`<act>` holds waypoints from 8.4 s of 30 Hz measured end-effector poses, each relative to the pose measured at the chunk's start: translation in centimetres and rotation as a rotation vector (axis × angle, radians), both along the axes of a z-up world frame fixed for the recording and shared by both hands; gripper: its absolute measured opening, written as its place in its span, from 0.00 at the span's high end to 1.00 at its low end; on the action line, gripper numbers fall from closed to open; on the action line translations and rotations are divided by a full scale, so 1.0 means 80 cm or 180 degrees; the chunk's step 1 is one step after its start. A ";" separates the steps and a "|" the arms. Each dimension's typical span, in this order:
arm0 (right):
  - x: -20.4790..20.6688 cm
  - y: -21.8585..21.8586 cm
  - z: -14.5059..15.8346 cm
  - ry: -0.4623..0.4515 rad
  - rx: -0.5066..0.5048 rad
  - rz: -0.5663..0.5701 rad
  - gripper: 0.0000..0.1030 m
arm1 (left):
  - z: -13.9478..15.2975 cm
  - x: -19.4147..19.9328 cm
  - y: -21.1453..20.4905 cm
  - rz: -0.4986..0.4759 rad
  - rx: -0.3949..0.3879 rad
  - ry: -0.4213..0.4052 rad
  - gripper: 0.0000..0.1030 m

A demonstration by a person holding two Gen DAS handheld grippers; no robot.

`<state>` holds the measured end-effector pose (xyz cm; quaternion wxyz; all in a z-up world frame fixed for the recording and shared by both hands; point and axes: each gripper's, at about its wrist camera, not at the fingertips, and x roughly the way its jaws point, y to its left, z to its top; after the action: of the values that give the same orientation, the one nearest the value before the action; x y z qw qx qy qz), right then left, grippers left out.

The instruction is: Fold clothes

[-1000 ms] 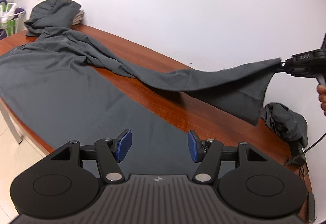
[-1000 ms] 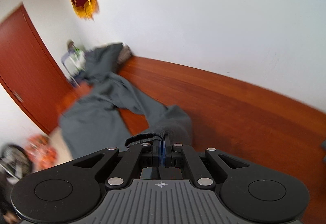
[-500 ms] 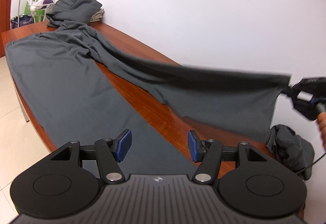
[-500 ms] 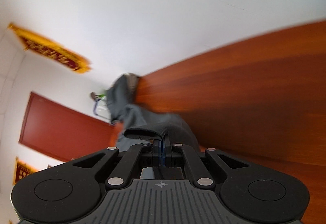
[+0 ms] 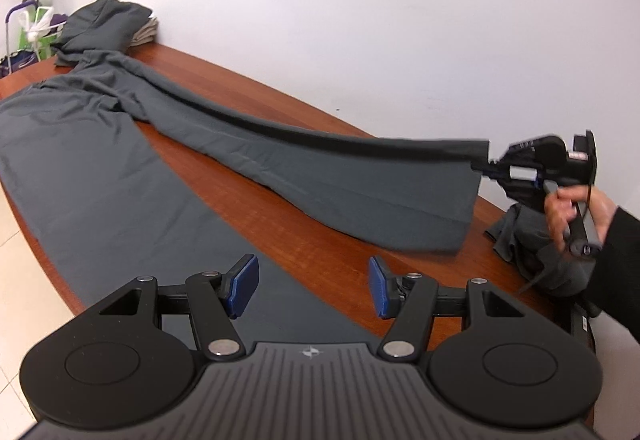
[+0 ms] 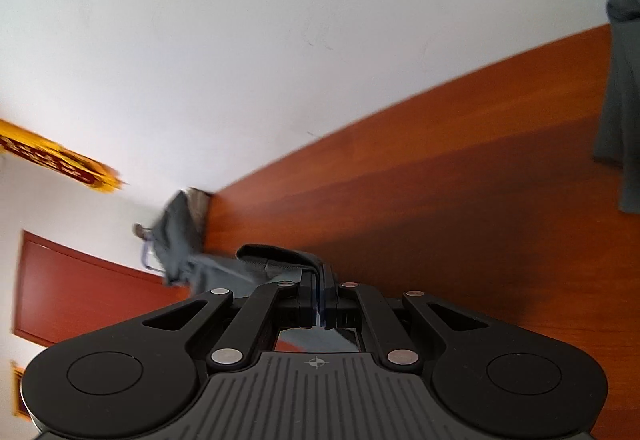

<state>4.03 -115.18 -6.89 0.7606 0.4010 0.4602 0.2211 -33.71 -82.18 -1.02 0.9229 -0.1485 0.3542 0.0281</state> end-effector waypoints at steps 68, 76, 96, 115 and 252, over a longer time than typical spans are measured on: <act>0.104 0.081 -0.116 -0.0800 -0.2726 0.0619 0.89 | -0.085 0.037 -0.086 -0.0615 -0.0076 0.0936 0.32; 0.101 0.018 -0.113 -0.0581 -0.2913 0.0351 0.89 | -0.072 0.036 -0.089 -0.0691 -0.0061 0.0838 0.32; -0.038 -0.023 -0.024 -0.0756 -0.2923 0.0215 0.39 | -0.049 0.041 -0.003 -0.0522 -0.0127 0.0465 0.31; -0.269 0.138 0.048 -0.0682 -0.2553 0.0141 0.18 | -0.026 0.022 0.259 -0.0546 -0.0031 0.0267 0.27; -0.067 0.838 -0.008 -0.0002 -0.2599 0.0392 0.88 | -0.139 0.503 0.907 -0.1836 0.0178 0.0446 0.25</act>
<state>-1.34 -48.18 -7.49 0.8427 0.0380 0.5330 0.0656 6.51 -9.65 -12.10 0.8698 -0.0140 0.4437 -0.2153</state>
